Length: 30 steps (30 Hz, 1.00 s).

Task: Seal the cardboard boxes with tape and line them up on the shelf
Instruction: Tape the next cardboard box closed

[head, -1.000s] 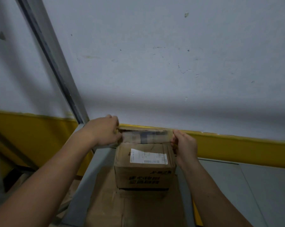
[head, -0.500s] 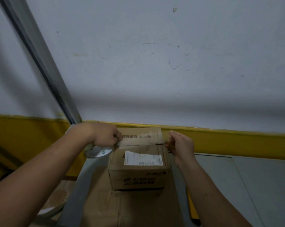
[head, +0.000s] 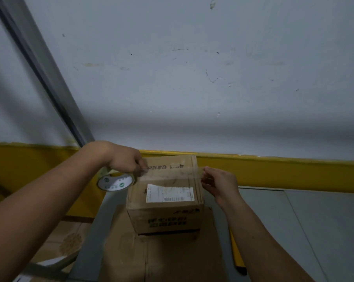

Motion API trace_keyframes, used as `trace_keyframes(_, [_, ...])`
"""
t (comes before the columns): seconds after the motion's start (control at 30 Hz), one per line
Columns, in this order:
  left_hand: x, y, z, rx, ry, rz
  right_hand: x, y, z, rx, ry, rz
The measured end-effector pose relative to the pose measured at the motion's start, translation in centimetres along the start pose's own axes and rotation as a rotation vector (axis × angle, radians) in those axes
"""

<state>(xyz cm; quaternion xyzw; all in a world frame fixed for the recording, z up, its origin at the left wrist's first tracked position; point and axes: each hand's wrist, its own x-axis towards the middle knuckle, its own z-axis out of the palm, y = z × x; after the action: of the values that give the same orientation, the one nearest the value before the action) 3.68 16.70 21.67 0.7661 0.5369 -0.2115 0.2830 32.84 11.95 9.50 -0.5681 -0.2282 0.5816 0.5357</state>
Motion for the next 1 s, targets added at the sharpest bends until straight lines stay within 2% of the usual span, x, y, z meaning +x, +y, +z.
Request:
trace_keyframes(0.17, [0.3,-0.7,0.1,-0.073,0.004,0.048,0.4,0.7,-0.5,-0.011,-0.009,0.018])
trace_keyframes(0.43, [1.2,-1.6,1.1,-0.068,0.097,0.078,0.8,1.9,-1.1,-0.121,-0.058,-0.015])
trace_keyframes(0.8, [1.9,0.0,0.6,-0.017,0.120,0.050,1.4,1.8,-1.1,-0.573,0.029,-0.312])
trace_keyframes(0.93, [2.1,0.1,0.4,-0.041,0.120,0.034,1.4,2.6,-0.1,-0.564,0.053,-0.284])
trace_keyframes(1.0, [2.0,0.1,0.5,-0.024,0.113,0.020,1.8,3.2,0.1,-0.507,0.031,-0.192])
